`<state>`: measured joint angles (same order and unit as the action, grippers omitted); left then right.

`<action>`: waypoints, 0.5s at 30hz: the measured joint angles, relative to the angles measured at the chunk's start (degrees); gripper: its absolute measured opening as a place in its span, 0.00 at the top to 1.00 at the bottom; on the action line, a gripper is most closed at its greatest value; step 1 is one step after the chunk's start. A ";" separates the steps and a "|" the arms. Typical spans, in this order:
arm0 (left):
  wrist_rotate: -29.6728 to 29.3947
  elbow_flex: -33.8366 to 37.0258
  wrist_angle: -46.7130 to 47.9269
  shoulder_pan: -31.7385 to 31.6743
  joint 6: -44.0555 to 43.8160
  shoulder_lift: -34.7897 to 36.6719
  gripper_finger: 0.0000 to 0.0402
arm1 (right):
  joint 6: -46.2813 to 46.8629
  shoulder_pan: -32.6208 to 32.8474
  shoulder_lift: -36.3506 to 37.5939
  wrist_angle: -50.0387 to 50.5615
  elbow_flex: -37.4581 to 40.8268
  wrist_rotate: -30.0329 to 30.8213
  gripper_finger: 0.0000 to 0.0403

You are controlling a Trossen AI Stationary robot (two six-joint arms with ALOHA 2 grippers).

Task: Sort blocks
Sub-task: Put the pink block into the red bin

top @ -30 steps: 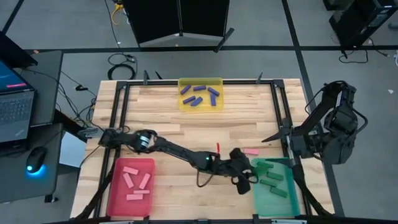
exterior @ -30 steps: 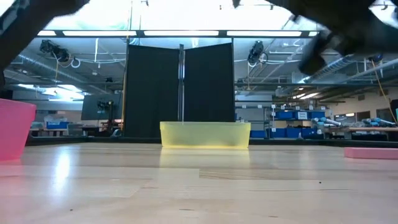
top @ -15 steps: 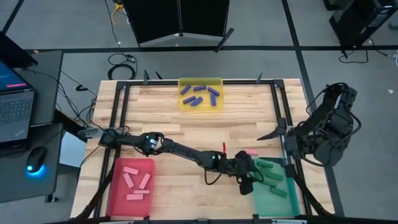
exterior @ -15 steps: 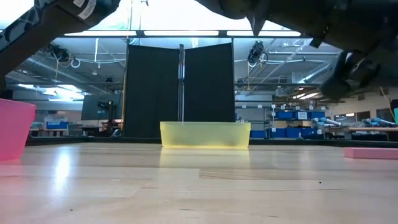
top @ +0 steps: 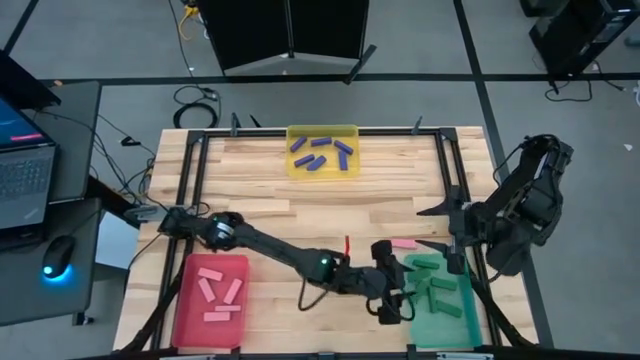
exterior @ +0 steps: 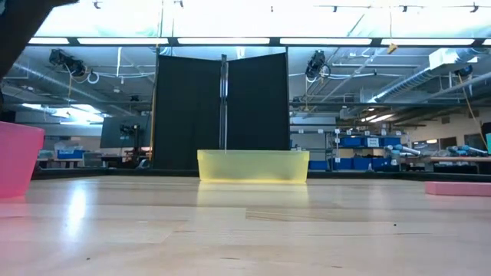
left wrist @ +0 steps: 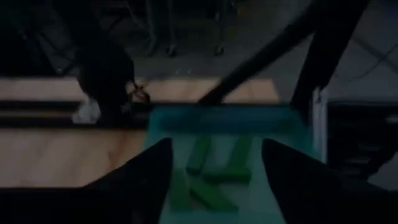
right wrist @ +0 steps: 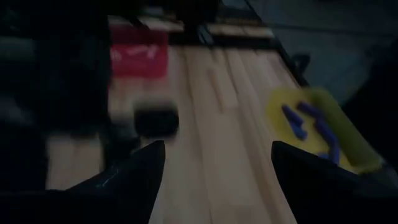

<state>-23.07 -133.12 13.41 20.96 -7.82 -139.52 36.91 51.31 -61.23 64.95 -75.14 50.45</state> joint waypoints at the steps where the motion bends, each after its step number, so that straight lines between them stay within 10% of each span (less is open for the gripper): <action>1: -0.32 0.87 -0.13 0.04 0.61 1.65 0.40 | 1.89 0.00 0.02 1.11 0.97 0.00 0.24; 11: -1.86 34.11 -17.19 0.73 1.63 25.72 0.93 | 12.21 -3.58 0.11 0.57 13.56 -8.39 0.24; 15: -4.52 52.96 -28.94 0.72 1.60 38.36 0.97 | 8.76 -9.91 -0.14 -5.88 18.75 -18.59 0.25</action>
<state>-27.58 -80.16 -15.53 21.68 -6.22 -101.16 45.67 41.40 -61.38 59.07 -56.39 31.87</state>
